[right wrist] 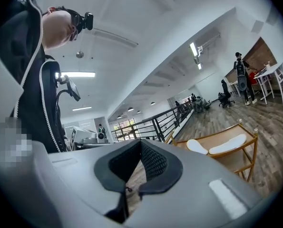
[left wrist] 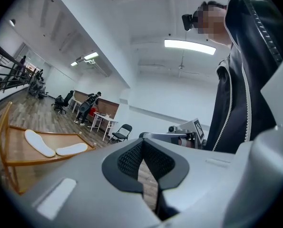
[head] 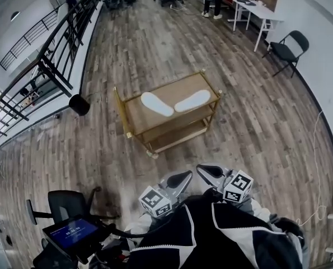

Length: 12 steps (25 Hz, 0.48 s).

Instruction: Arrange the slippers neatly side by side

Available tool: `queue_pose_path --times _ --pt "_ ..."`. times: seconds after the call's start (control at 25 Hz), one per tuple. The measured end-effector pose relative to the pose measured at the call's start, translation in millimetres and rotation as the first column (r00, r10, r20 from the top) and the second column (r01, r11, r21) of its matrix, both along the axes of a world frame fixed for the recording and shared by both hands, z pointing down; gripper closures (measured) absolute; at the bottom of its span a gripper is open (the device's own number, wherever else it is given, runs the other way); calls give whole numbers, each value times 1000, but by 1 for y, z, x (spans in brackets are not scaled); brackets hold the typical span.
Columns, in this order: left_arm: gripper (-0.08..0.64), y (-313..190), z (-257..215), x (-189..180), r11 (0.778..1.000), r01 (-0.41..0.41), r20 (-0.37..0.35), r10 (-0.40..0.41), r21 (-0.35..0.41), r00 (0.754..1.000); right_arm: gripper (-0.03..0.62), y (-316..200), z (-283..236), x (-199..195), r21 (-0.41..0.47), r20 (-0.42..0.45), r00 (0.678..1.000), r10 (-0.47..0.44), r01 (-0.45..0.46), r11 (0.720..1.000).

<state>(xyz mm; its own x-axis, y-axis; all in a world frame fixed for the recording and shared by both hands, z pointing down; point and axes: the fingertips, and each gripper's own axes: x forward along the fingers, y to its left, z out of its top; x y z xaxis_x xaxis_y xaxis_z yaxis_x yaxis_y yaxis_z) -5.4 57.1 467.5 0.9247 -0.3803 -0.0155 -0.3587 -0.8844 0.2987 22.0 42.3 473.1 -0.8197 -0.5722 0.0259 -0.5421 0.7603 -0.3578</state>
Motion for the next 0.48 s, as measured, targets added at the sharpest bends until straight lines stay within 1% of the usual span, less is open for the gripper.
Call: queue_pose_path --times 0.12,0.2,0.36,0.48 --pt "543 -44 1 -6 1000 14 -4 -14 -5 1000 588 -46 4 -1 -11 -7 1000 23 -23 1000" --pt "543 -66 2 -6 999 37 -5 -37 -7 999 588 -67 9 1 -16 -10 1000 13 -13 1000" --pt "543 -119 13 -6 994 110 -9 -110 -13 994 588 -122 17 7 -11 -12 999 -39 39 999" --pt "543 -167 12 -6 981 192 -21 -193 -27 981 588 -170 15 12 -15 -8 995 -99 99 995"
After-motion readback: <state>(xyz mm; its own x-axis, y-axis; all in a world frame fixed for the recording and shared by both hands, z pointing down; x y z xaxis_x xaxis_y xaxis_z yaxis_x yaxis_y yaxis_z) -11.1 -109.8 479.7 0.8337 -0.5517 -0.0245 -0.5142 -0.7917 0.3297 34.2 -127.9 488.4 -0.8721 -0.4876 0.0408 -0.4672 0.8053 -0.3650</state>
